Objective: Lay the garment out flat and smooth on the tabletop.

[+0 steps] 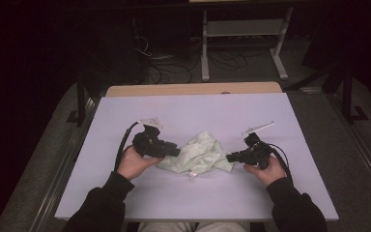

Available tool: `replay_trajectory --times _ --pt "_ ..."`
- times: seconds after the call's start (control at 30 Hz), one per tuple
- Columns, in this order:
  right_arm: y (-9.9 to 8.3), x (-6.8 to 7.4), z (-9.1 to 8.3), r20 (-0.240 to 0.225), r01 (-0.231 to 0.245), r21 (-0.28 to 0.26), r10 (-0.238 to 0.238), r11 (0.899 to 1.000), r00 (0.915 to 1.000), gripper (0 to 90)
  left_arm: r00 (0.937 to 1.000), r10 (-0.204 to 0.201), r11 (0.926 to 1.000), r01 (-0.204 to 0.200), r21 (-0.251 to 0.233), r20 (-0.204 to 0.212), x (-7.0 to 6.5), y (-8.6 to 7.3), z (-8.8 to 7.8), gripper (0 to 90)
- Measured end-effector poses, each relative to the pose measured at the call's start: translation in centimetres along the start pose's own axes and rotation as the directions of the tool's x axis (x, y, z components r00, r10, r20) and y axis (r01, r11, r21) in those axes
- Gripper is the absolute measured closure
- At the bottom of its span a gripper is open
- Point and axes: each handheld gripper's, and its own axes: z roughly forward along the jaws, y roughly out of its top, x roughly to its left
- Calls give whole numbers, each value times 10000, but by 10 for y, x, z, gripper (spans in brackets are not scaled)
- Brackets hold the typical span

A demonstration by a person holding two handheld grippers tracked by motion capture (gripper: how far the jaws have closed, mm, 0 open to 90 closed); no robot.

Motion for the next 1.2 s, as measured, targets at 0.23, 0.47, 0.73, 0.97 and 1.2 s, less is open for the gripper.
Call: replay_trajectory --times 0.23,0.47,0.73,0.97,1.2 --pt "0 1 -2 -20 150 -74 -150 9999 9999 831 9999 -110 9999 110 29 -96 12 33 27 470" --pt "-1 3 -4 0 290 -78 -290 9995 9996 831 9977 -416 9988 429 238 -527 31 44 57 415" --pt "-1 4 -3 10 419 -76 -419 9991 9991 831 9906 -1277 9918 1278 -7 -486 54 40 85 412" --pt "-1 3 -3 7 387 -88 -387 9992 9993 831 9926 -985 9864 1067 1252 -706 50 40 111 654" --pt "0 1 -6 54 335 -128 -334 9994 9994 831 9951 -595 9883 699 1354 -794 46 50 101 886"
